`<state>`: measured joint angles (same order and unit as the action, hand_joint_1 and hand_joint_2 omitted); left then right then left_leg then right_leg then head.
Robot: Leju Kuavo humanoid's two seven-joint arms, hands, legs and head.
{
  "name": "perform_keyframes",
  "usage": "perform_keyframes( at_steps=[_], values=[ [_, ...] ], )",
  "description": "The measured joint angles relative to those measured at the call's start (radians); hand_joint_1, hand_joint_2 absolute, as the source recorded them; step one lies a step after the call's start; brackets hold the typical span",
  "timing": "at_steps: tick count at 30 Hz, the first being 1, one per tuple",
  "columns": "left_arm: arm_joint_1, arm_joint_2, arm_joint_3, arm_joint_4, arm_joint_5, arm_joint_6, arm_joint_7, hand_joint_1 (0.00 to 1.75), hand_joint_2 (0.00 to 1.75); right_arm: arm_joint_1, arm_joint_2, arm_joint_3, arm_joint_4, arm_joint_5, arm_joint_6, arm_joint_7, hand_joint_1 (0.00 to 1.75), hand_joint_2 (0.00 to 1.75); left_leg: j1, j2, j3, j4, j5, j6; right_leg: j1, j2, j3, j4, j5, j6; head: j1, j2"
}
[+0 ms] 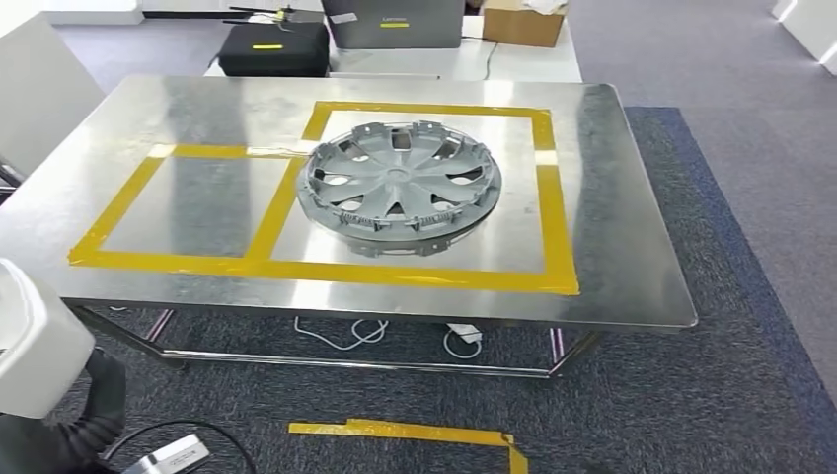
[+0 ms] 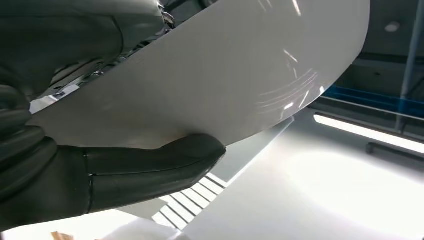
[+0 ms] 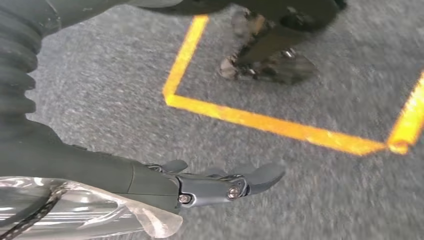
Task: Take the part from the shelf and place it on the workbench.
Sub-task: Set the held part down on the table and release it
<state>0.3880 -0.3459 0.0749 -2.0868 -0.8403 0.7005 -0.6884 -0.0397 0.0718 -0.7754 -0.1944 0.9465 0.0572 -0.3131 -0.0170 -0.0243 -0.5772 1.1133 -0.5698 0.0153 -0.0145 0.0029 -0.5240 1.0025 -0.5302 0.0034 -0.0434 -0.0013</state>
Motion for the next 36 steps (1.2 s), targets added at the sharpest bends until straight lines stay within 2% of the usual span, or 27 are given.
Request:
perform_keyframes(
  at_steps=[2,3,4,5,7,8,9,10,13,14,15,17,18,19,20,22,23,24,26,29,30,31,33,34,35,36],
  values=[
    [-0.001,0.001,0.001,0.0,0.0,0.0,0.0,1.75,1.75,0.0,-0.001,0.0,0.0,0.0,0.0,0.0,0.0,1.75,0.013,0.009,-0.073,0.126,-0.042,-0.015,-0.002,-0.005,0.012,-0.004,-0.008,-0.003,-0.005,0.0],
    [-0.001,0.001,0.001,0.0,0.0,0.0,0.0,1.75,1.75,0.0,-0.001,0.0,0.0,0.0,0.001,0.0,0.0,1.75,0.019,0.011,-0.105,0.174,-0.047,-0.021,-0.003,-0.008,0.018,-0.004,-0.013,-0.002,-0.005,0.0],
    [-0.001,0.001,0.002,0.0,0.0,0.0,0.001,1.75,1.75,0.001,-0.001,0.0,0.0,0.0,0.001,0.0,0.0,1.75,0.024,0.012,-0.123,0.19,-0.034,-0.026,-0.004,-0.009,0.025,-0.004,-0.019,0.001,-0.005,0.0],
    [-0.001,0.001,0.002,0.0,0.0,0.0,0.001,1.75,1.75,0.002,-0.001,0.0,0.0,0.0,0.001,0.0,0.0,1.75,0.028,0.013,-0.121,0.168,-0.001,-0.029,-0.007,-0.01,0.034,-0.004,-0.026,0.004,-0.004,0.0],
    [-0.001,0.001,0.003,0.0,0.0,0.0,0.001,1.75,1.75,0.002,-0.001,0.0,0.0,0.0,0.001,-0.001,0.0,1.75,0.031,0.019,-0.077,0.051,0.082,-0.033,-0.012,-0.01,0.052,-0.005,-0.041,0.014,-0.005,0.0],
    [-0.001,0.001,0.003,0.0,-0.001,0.0,0.001,1.75,1.75,0.001,-0.001,0.0,0.0,0.0,0.001,-0.001,0.0,1.75,0.029,0.022,-0.052,-0.005,0.103,-0.032,-0.013,-0.01,0.056,-0.005,-0.048,0.02,-0.006,0.0],
    [-0.002,0.001,0.003,0.0,-0.001,-0.001,0.001,1.75,1.75,0.0,-0.001,0.0,0.0,0.0,0.001,-0.002,0.0,1.75,0.027,0.024,-0.035,-0.041,0.107,-0.028,-0.012,-0.01,0.058,-0.006,-0.054,0.026,-0.006,0.0],
    [-0.002,0.001,0.003,0.0,-0.001,-0.001,0.001,1.75,1.75,-0.001,-0.001,0.0,0.0,0.0,0.001,-0.003,0.0,1.75,0.024,0.025,-0.029,-0.055,0.097,-0.022,-0.012,-0.012,0.058,-0.009,-0.058,0.032,-0.005,0.0],
    [-0.002,0.0,0.003,0.0,-0.001,0.0,0.001,1.75,1.75,-0.005,-0.001,0.0,-0.001,0.0,0.001,-0.004,0.0,1.75,0.023,0.021,-0.018,-0.074,0.087,0.003,-0.013,-0.018,0.067,-0.017,-0.067,0.051,0.002,0.0],
    [-0.002,0.0,0.003,-0.001,-0.002,0.0,0.001,1.75,1.75,-0.006,-0.001,0.0,-0.001,0.0,0.001,-0.004,0.0,1.75,0.025,0.02,-0.011,-0.08,0.087,0.01,-0.013,-0.017,0.06,0.003,-0.079,0.054,0.005,0.0],
    [-0.002,-0.001,0.003,-0.001,-0.002,0.0,0.001,1.75,1.75,-0.008,-0.001,0.0,-0.001,0.0,0.001,-0.005,0.0,1.75,0.026,0.02,-0.004,-0.085,0.085,0.016,-0.012,-0.014,0.038,0.047,-0.1,0.055,0.008,0.0],
    [-0.003,-0.001,0.002,-0.001,-0.003,0.0,0.001,1.75,1.75,-0.008,-0.001,0.0,-0.001,0.0,0.001,-0.005,0.0,1.75,0.023,0.02,0.003,-0.086,0.077,0.026,-0.011,-0.009,-0.05,0.19,-0.154,0.054,0.011,0.0],
    [-0.003,-0.001,0.002,-0.001,-0.004,0.0,0.001,1.75,1.75,-0.007,-0.001,0.0,-0.001,0.0,0.001,-0.005,0.0,1.75,0.021,0.018,0.008,-0.086,0.072,0.029,-0.01,-0.007,-0.097,0.253,-0.166,0.054,0.011,0.0],
    [-0.002,-0.001,0.002,-0.001,-0.004,0.0,0.001,1.75,1.75,-0.005,-0.001,0.0,-0.001,0.0,0.001,-0.005,0.0,1.75,0.018,0.016,0.014,-0.086,0.066,0.031,-0.009,-0.007,-0.131,0.286,-0.158,0.052,0.011,0.0],
    [-0.002,-0.001,0.002,-0.001,-0.004,0.0,0.001,1.75,1.75,-0.004,-0.001,0.0,-0.001,0.0,0.001,-0.005,0.0,1.75,0.017,0.013,0.024,-0.086,0.058,0.031,-0.008,-0.006,-0.145,0.279,-0.125,0.049,0.011,0.0],
    [-0.002,-0.001,0.002,-0.001,-0.004,0.0,0.001,1.75,1.75,-0.002,-0.002,-0.001,-0.001,0.0,0.001,-0.005,0.0,1.75,0.015,0.01,0.047,-0.086,0.041,0.029,-0.003,-0.005,-0.123,0.166,-0.022,0.039,0.012,0.0],
    [-0.002,-0.001,0.002,-0.001,-0.004,0.0,0.001,1.75,1.75,-0.003,-0.002,-0.001,-0.001,0.0,0.001,-0.005,0.0,1.75,0.012,0.009,0.055,-0.085,0.032,0.025,-0.001,-0.004,-0.101,0.107,0.014,0.033,0.011,0.0],
    [-0.002,-0.001,0.002,0.0,-0.004,-0.001,0.001,1.75,1.75,-0.003,-0.002,-0.001,-0.001,0.0,0.001,-0.004,0.0,1.75,0.011,0.008,0.059,-0.084,0.025,0.021,0.002,-0.003,-0.084,0.064,0.034,0.028,0.011,0.0],
    [-0.003,0.0,0.002,0.0,-0.004,-0.001,0.001,1.75,1.75,-0.003,-0.002,-0.001,-0.001,0.0,0.001,-0.004,0.0,1.75,0.01,0.006,0.061,-0.086,0.018,0.012,0.006,-0.002,-0.068,0.037,0.031,0.022,0.008,0.0],
    [-0.003,0.0,0.002,-0.001,-0.004,-0.001,0.001,1.75,1.75,-0.002,-0.002,-0.001,-0.001,0.0,0.001,-0.004,0.0,1.75,0.011,0.01,0.063,-0.075,0.003,-0.004,-0.001,-0.002,-0.052,0.019,0.026,0.011,0.006,0.0],
    [-0.003,0.001,0.002,-0.001,-0.004,-0.001,0.001,1.75,1.75,-0.003,-0.002,-0.002,-0.001,0.0,0.001,-0.004,0.0,1.75,0.012,0.012,0.05,-0.041,-0.013,-0.01,-0.005,-0.003,-0.043,0.013,0.024,0.006,0.004,0.0],
    [-0.003,0.001,0.002,-0.001,-0.004,0.0,0.001,1.75,1.75,-0.003,-0.002,-0.003,-0.001,0.0,0.001,-0.005,0.0,1.75,0.015,0.013,0.022,0.015,-0.036,-0.015,-0.006,-0.004,-0.035,0.011,0.02,0.002,0.002,0.0],
    [-0.003,0.001,0.003,-0.001,-0.004,0.0,0.002,1.75,1.75,-0.005,-0.002,-0.005,-0.001,0.0,0.001,-0.005,0.0,1.75,0.023,0.014,-0.056,0.145,-0.075,-0.024,-0.006,-0.006,-0.023,0.01,0.008,-0.001,0.001,0.0],
    [-0.003,0.001,0.004,-0.001,-0.004,0.0,0.003,1.75,1.75,-0.005,-0.002,-0.006,-0.001,0.0,0.001,-0.005,0.0,1.75,0.026,0.014,-0.086,0.183,-0.074,-0.027,-0.006,-0.006,-0.015,0.01,0.002,-0.001,0.0,0.0],
    [-0.003,0.001,0.004,-0.001,-0.004,0.0,0.004,1.75,1.75,-0.004,-0.002,-0.006,-0.001,0.0,0.002,-0.005,0.0,1.75,0.028,0.015,-0.097,0.182,-0.051,-0.029,-0.007,-0.005,-0.006,0.01,-0.004,0.001,0.001,0.0],
    [-0.003,0.001,0.004,-0.001,-0.005,0.0,0.007,1.75,1.75,-0.003,-0.002,-0.006,-0.001,0.001,0.002,-0.005,0.0,1.75,0.029,0.015,-0.089,0.143,-0.01,-0.029,-0.008,-0.004,0.004,0.01,-0.012,0.004,0.0,0.0]
  ],
)
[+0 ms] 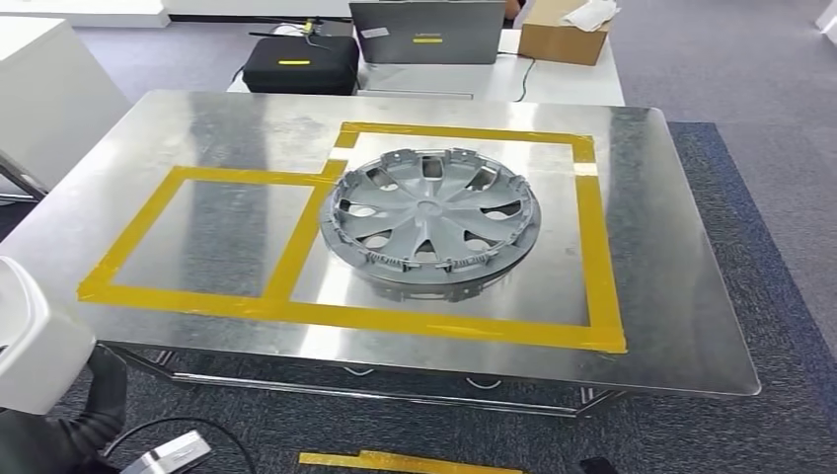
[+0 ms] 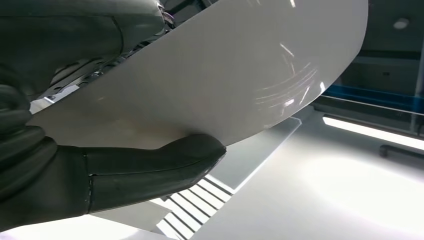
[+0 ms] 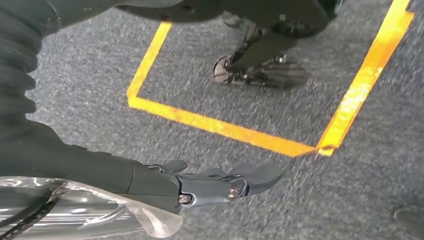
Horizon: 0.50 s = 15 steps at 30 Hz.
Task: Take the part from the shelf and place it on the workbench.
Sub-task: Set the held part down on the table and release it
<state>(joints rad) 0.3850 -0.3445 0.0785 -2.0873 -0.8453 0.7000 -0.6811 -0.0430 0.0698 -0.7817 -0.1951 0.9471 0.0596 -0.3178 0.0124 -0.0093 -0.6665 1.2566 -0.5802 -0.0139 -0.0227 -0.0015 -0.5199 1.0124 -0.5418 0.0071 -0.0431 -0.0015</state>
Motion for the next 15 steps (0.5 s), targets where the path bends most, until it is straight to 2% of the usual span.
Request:
perform_keyframes(
  at_steps=[1,2,3,5,7,8,11,13,15],
  values=[
    [0.0,0.0,0.0,0.0,-0.002,0.0,0.004,1.75,1.75,0.001,0.0,0.0,0.0,0.0,0.001,0.0,0.0,1.75,0.001,0.001,0.019,-0.064,0.048,0.001,-0.001,0.001,0.01,0.0,-0.008,0.004,0.0,0.0],
    [0.0,0.0,-0.001,0.002,-0.006,0.0,0.01,1.75,1.75,0.001,0.0,0.0,0.0,0.001,0.001,0.0,0.0,1.75,-0.001,0.002,0.041,-0.121,0.081,0.003,-0.001,0.001,0.016,-0.001,-0.015,0.01,0.0,0.0],
    [-0.001,0.001,-0.002,0.003,-0.01,0.0,0.017,1.75,1.75,0.0,0.0,-0.001,0.0,0.001,0.002,0.0,0.0,1.75,-0.003,0.003,0.061,-0.17,0.099,0.007,0.0,0.002,0.018,0.0,-0.021,0.016,-0.001,0.0],
    [-0.002,0.003,-0.006,0.008,-0.026,0.0,0.045,1.75,1.75,-0.002,0.0,-0.002,0.0,0.001,0.0,0.002,0.0,1.75,-0.006,0.004,0.076,-0.206,0.097,0.01,0.003,0.0,0.016,0.0,-0.028,0.019,0.002,0.0],
    [-0.005,0.011,-0.018,0.017,-0.05,-0.001,0.092,1.75,1.75,-0.004,-0.001,-0.006,0.0,0.001,-0.001,0.004,0.0,1.75,-0.005,0.002,0.078,-0.214,0.095,0.012,0.004,-0.002,0.02,-0.005,-0.028,0.014,0.006,0.0],
    [-0.007,0.017,-0.025,0.022,-0.064,-0.001,0.115,1.75,1.75,-0.004,0.0,-0.008,0.0,0.002,-0.002,0.006,0.0,1.75,-0.008,0.002,0.078,-0.213,0.092,0.017,0.003,-0.003,0.025,-0.013,-0.026,0.018,0.006,0.0],
    [-0.017,0.045,-0.045,0.037,-0.115,-0.006,0.213,1.75,1.75,-0.005,0.001,-0.009,0.0,0.002,-0.002,0.01,0.0,1.75,-0.011,0.004,0.086,-0.222,0.088,0.036,-0.002,-0.001,0.036,-0.03,-0.025,0.044,0.005,0.0],
    [-0.028,0.074,-0.058,0.053,-0.144,-0.009,0.288,1.75,1.75,-0.007,0.001,-0.013,0.0,0.002,-0.002,0.012,0.0,1.75,-0.005,0.007,0.099,-0.241,0.092,0.046,-0.001,0.0,0.014,0.016,-0.055,0.048,0.01,0.0],
    [-0.045,0.114,-0.065,0.074,-0.157,-0.018,0.342,1.75,1.75,-0.008,0.001,-0.017,0.0,0.005,-0.003,0.012,0.0,1.75,-0.004,0.009,0.105,-0.247,0.091,0.052,0.001,0.0,-0.059,0.139,-0.107,0.045,0.015,0.0]
  ],
)
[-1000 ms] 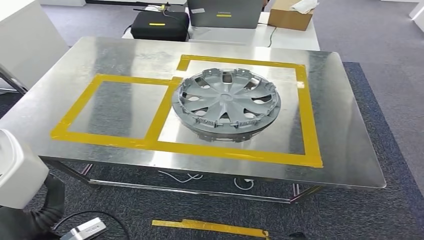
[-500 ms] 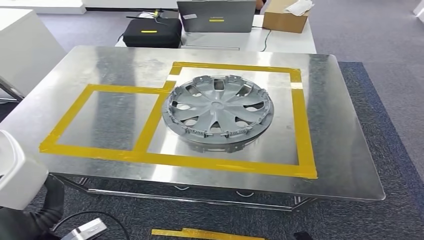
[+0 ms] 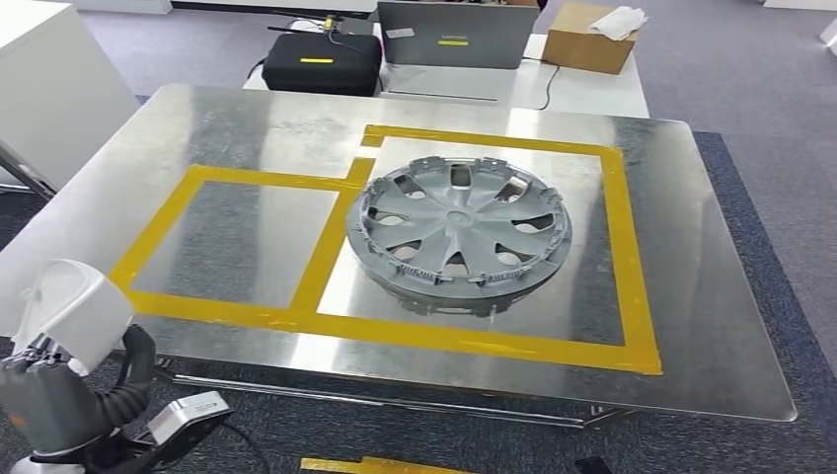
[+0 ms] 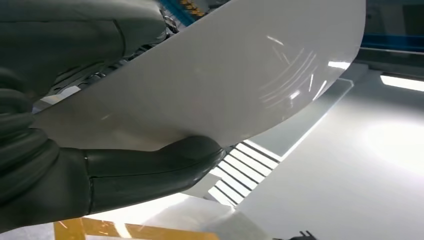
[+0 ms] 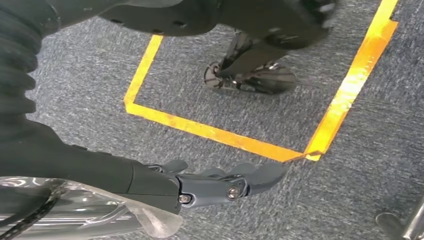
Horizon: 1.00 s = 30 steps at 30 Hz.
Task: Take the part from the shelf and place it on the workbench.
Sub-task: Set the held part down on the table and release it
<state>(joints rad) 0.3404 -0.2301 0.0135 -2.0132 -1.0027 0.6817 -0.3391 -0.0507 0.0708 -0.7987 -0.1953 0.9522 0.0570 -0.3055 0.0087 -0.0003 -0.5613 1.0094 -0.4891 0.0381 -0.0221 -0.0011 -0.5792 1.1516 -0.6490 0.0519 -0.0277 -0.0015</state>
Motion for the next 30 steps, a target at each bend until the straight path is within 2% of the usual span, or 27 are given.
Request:
perform_keyframes(
  at_steps=[1,2,3,4,5,6,8,10,14,18,21,25,30],
  values=[
    [-0.008,0.02,0.001,0.011,-0.003,-0.01,0.022,1.75,1.75,0.001,0.0,-0.001,0.0,0.002,0.0,-0.001,0.0,1.75,0.0,0.0,0.001,0.0,-0.002,0.002,0.0,0.0,-0.04,0.063,-0.017,-0.001,0.001,0.0],
    [-0.014,0.04,0.004,0.021,-0.003,-0.022,0.04,1.75,1.75,0.002,0.0,-0.001,0.0,0.004,0.001,-0.001,0.0,1.75,-0.001,-0.001,0.003,0.0,-0.004,0.002,0.0,0.0,-0.07,0.101,-0.017,-0.002,0.001,0.0],
    [-0.021,0.057,0.009,0.031,-0.002,-0.036,0.053,1.75,1.75,0.004,0.0,-0.001,0.0,0.006,0.002,-0.002,0.0,1.75,-0.001,-0.002,0.006,0.001,-0.007,0.001,-0.001,0.0,-0.083,0.102,0.002,-0.003,0.001,0.0],
    [-0.028,0.073,0.016,0.041,0.001,-0.049,0.062,1.75,1.75,0.004,0.0,-0.001,0.0,0.007,0.003,-0.002,0.0,1.75,0.0,-0.003,0.01,0.001,-0.01,-0.001,-0.001,0.0,-0.077,0.071,0.036,-0.004,0.001,0.0],
    [-0.037,0.089,0.024,0.05,0.003,-0.064,0.069,1.75,1.75,0.003,-0.001,-0.001,0.0,0.01,0.005,-0.004,0.0,1.75,0.001,-0.004,0.016,0.002,-0.014,-0.006,-0.002,-0.001,-0.055,0.008,0.081,-0.004,0.001,0.0],
    [-0.046,0.104,0.033,0.06,0.005,-0.08,0.076,1.75,1.75,0.001,-0.001,-0.001,0.0,0.012,0.006,-0.004,0.0,1.75,0.0,-0.005,0.02,0.004,-0.019,-0.012,-0.002,0.0,-0.03,-0.052,0.111,-0.005,0.001,0.0],
    [-0.071,0.14,0.056,0.08,0.005,-0.116,0.09,1.75,1.75,-0.002,-0.001,-0.001,0.0,0.017,0.011,-0.007,0.0,1.75,-0.003,-0.006,0.024,0.009,-0.028,-0.025,-0.001,0.002,0.006,-0.126,0.139,-0.01,0.001,0.0],
    [-0.098,0.176,0.082,0.106,-0.001,-0.159,0.111,1.75,1.75,-0.002,0.0,-0.001,0.0,0.023,0.016,-0.008,0.0,1.75,-0.006,-0.006,0.024,0.011,-0.029,-0.026,0.0,0.004,0.01,-0.131,0.139,-0.015,-0.001,0.0],
    [-0.157,0.255,0.141,0.177,-0.021,-0.227,0.155,1.75,1.75,-0.003,0.001,-0.001,0.0,0.035,0.024,-0.008,0.0,1.75,-0.006,-0.006,0.03,0.001,-0.024,-0.016,0.0,0.008,0.01,-0.131,0.14,-0.017,-0.001,0.0],
    [-0.227,0.351,0.228,0.302,-0.053,-0.295,0.203,1.75,1.75,-0.008,0.001,-0.001,0.0,0.046,0.034,-0.007,0.0,1.75,-0.004,-0.004,0.037,-0.008,-0.022,-0.015,0.004,0.009,0.011,-0.131,0.137,-0.029,-0.001,0.0],
    [-0.265,0.412,0.285,0.393,-0.083,-0.331,0.222,1.75,1.75,-0.01,0.001,-0.001,0.0,0.053,0.037,-0.003,0.0,1.75,-0.002,-0.003,0.038,-0.011,-0.02,-0.023,0.008,0.009,0.012,-0.13,0.135,-0.034,-0.001,0.0],
    [-0.331,0.484,0.311,0.532,-0.142,-0.376,0.24,1.75,1.75,-0.021,0.001,0.001,0.0,0.066,0.044,0.008,0.0,1.75,0.003,-0.003,0.038,-0.012,-0.021,-0.048,0.011,0.008,0.013,-0.129,0.135,-0.036,0.0,0.0],
    [-0.407,0.532,0.307,0.665,-0.196,-0.394,0.253,1.75,1.75,-0.032,0.001,0.003,0.0,0.079,0.048,0.018,0.0,1.75,0.002,-0.003,0.038,-0.01,-0.021,-0.052,0.01,0.008,0.015,-0.13,0.136,-0.036,0.0,0.0]
  ],
)
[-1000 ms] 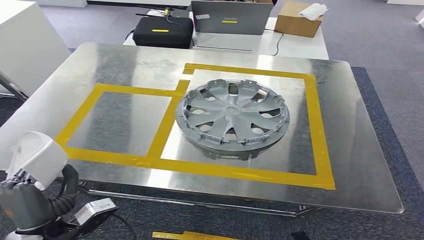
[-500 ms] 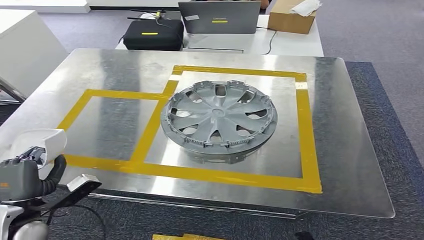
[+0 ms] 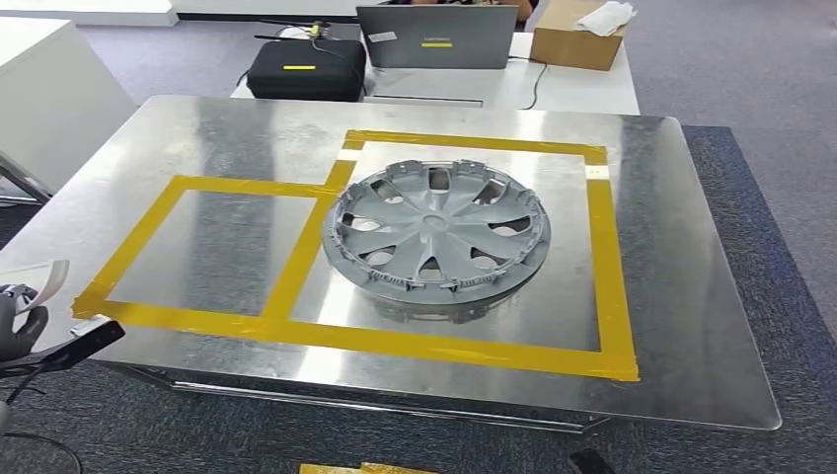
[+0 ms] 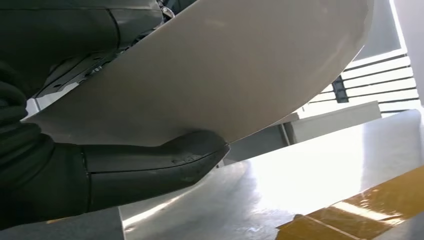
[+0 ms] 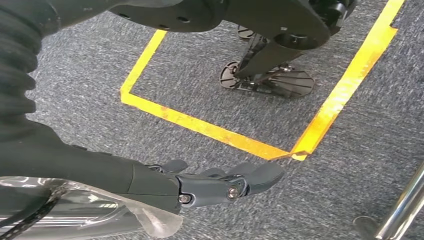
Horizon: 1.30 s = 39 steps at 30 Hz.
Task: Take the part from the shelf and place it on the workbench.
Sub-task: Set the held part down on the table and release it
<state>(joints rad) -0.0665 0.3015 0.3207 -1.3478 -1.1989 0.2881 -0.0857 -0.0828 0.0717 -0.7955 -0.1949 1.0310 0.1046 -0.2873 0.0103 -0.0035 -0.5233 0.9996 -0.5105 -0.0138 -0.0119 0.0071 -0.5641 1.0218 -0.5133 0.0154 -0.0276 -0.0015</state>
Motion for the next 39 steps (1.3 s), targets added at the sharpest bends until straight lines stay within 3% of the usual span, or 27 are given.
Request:
perform_keyframes(
  at_steps=[5,15,25,33,37,39],
  values=[
    [-0.075,0.018,-0.034,0.092,-0.044,-0.003,0.014,1.75,1.75,-0.007,0.0,0.006,0.0,0.007,0.001,0.006,0.0,1.75,-0.002,0.0,-0.001,0.004,0.0,0.001,-0.002,-0.001,0.003,-0.002,0.002,0.001,0.0,0.0],
    [-0.151,0.022,-0.118,0.16,-0.131,0.006,0.032,1.75,1.75,-0.013,0.0,0.02,0.0,0.02,0.004,0.014,0.0,1.75,-0.004,0.0,-0.002,0.007,-0.001,0.002,-0.004,-0.001,0.003,-0.003,0.003,0.004,0.0,0.0],
    [-0.295,-0.027,-0.314,0.305,-0.271,0.09,0.042,1.75,1.75,-0.034,0.0,0.056,0.0,0.049,0.02,0.032,0.0,1.75,-0.004,0.0,-0.002,0.009,-0.001,0.002,-0.004,0.001,0.004,-0.003,0.005,0.006,0.0,0.0],
    [-0.34,-0.064,-0.384,0.375,-0.3,0.101,0.046,1.75,1.75,-0.039,0.0,0.073,0.0,0.051,0.022,0.038,0.0,1.75,-0.004,0.0,-0.002,0.01,-0.002,0.003,-0.004,0.001,0.003,-0.003,0.005,0.006,0.0,0.0],
    [-0.364,-0.096,-0.424,0.421,-0.329,0.106,0.079,0.0,1.75,-0.045,0.0,0.08,0.0,0.054,0.026,0.043,0.0,0.0,-0.004,0.0,-0.003,0.01,-0.002,0.003,-0.004,0.001,0.003,-0.003,0.006,0.006,0.0,0.0],
    [-0.375,-0.111,-0.443,0.442,-0.332,0.107,0.103,0.0,1.75,-0.046,0.0,0.083,0.0,0.055,0.027,0.044,0.0,0.0,-0.004,0.001,-0.003,0.011,-0.002,0.003,-0.004,0.001,0.003,-0.003,0.006,0.007,0.0,0.0]
  ],
)
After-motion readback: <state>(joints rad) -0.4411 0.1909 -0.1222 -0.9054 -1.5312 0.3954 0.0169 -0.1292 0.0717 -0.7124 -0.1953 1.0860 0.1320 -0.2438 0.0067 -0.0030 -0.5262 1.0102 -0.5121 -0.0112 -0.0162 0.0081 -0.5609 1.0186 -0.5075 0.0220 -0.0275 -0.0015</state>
